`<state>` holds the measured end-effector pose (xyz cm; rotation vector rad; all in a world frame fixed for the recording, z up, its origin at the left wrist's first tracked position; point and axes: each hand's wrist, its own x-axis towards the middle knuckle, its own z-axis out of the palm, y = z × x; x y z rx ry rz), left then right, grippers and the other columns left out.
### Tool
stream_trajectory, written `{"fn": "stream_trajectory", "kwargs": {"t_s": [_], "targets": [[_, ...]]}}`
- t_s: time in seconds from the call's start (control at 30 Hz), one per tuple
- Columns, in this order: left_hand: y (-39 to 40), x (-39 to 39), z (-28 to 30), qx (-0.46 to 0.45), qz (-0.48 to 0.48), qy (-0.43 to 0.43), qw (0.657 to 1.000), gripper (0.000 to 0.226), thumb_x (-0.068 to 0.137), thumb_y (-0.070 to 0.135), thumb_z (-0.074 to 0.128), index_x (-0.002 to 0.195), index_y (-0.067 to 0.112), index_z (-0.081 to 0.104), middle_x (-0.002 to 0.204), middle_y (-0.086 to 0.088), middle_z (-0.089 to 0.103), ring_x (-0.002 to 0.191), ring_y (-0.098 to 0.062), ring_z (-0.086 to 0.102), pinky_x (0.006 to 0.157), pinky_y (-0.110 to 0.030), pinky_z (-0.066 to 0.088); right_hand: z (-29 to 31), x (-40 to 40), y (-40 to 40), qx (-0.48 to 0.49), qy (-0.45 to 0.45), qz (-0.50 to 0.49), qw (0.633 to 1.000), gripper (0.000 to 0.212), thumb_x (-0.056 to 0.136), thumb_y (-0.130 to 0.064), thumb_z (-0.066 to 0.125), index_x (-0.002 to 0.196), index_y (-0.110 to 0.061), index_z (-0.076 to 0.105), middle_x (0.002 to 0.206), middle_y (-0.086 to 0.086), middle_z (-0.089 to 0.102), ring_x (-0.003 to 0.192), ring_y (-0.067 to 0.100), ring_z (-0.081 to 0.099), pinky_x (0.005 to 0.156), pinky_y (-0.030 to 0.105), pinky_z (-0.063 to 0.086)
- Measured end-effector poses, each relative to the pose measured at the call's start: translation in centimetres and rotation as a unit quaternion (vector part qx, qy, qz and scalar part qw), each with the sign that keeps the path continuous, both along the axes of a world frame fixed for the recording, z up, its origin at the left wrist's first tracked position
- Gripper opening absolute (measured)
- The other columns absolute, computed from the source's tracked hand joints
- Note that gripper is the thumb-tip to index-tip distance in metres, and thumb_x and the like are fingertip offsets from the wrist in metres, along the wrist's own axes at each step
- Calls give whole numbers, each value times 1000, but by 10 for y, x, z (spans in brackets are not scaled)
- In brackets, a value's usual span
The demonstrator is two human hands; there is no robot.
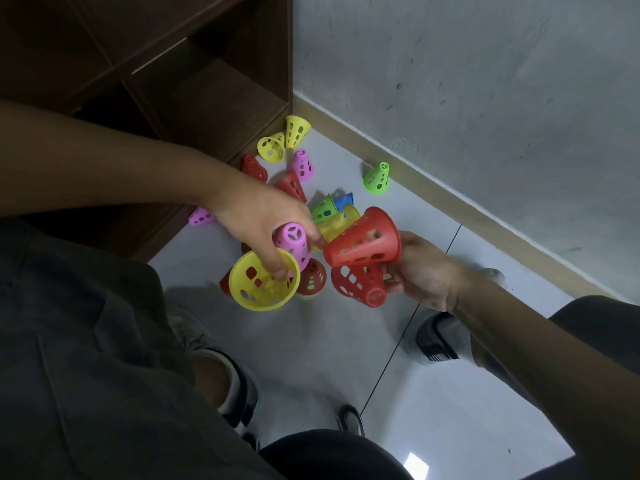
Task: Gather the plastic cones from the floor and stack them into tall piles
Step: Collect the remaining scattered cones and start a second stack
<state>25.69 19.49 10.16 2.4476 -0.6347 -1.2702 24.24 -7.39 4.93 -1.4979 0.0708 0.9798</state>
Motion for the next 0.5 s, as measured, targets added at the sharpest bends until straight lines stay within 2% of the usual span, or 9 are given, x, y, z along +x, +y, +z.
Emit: {"fn": "stream_trajectory", "kwargs": {"t_s": [0.07,0.13,0.2,0.23,0.3,0.4,0.5], "targets": [[-2,-1,-3,-9,12,2,1000,87,50,67,78,131,38,61,120,11,64,109,-12,65,96,-40,56,3,1,1,-22,-21,27,999,59,105,-1,35,66,-26,71,51,-7,49,45,7,37,46,20,29],[-1,-4,-13,-10,7,19,1000,89,48,69,79,130,40,60,121,11,65,108,-10,65,95,-38,56,6,1,2,-33,-47,57,997,44,101,-1,41,82,-24,73,54,-6,53,47,7,40,45,20,31],[-1,-3,-14,-13,-3,31,999,90,47,76,80,128,41,61,119,13,65,106,-9,66,92,-36,58,8,1,6,-56,-67,85,993,29,101,-2,42,103,-13,69,59,-1,56,49,9,42,43,19,35],[-1,-3,-12,-23,-18,51,998,82,56,71,81,128,38,61,119,13,65,105,-9,67,91,-35,59,9,0,8,-67,-73,94,991,28,104,-2,40,111,-8,66,61,2,57,49,10,42,42,18,37],[-1,-4,-9,-29,-50,92,994,58,77,47,83,129,29,63,122,10,61,107,-10,67,91,-31,59,10,-2,14,-78,-89,112,987,28,107,-6,38,120,-4,63,70,12,57,53,17,43,41,19,39],[3,-3,-11,-13,-55,75,996,50,80,42,82,124,27,65,122,10,52,106,-12,65,88,-28,59,12,-5,19,-85,-118,144,979,25,108,-13,42,121,-10,63,84,19,57,65,28,44,42,23,43],[2,-4,-15,1,-80,59,995,51,77,47,83,122,31,65,120,10,48,105,-11,62,83,-22,58,11,-5,20,-99,-152,168,969,20,107,-20,46,116,-17,64,80,14,59,64,27,45,45,27,45]]}}
